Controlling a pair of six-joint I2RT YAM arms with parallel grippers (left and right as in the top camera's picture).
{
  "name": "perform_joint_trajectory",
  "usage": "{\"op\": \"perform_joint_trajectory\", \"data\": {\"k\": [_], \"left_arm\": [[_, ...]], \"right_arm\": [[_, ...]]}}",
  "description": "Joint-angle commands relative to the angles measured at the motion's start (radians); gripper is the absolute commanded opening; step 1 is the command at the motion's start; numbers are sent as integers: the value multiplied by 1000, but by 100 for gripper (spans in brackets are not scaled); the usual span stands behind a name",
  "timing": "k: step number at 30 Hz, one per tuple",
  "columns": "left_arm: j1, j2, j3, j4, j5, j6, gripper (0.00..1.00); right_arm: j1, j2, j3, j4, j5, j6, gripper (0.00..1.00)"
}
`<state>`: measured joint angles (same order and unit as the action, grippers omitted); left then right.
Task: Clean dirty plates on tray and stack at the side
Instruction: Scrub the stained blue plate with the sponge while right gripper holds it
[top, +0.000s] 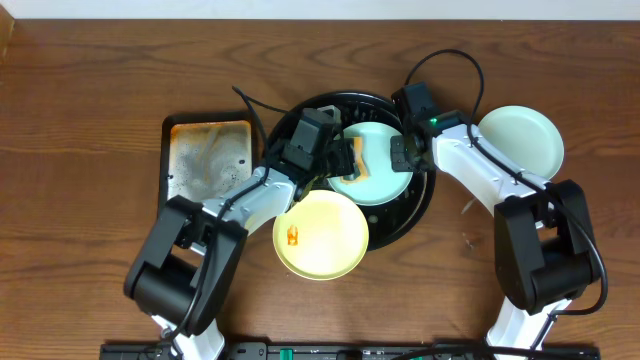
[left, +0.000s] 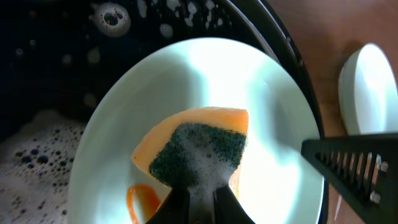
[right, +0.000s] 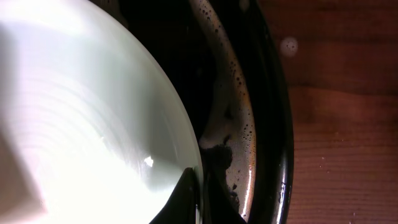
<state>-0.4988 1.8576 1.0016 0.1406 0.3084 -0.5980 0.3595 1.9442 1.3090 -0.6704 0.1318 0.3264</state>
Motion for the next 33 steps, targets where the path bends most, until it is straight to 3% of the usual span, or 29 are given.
{"op": "perform_joint_trajectory", "data": {"k": [1, 12, 33], "left_arm": [[-16, 48, 13, 26, 6, -52, 9], [-36, 141, 15, 37, 3, -51, 11], [-14, 159, 143, -280, -180, 158, 10]], "right_arm": [[8, 5, 12, -3, 43, 10, 1], [8, 5, 12, -4, 43, 10, 1], [6, 5, 12, -2, 16, 11, 1]]}}
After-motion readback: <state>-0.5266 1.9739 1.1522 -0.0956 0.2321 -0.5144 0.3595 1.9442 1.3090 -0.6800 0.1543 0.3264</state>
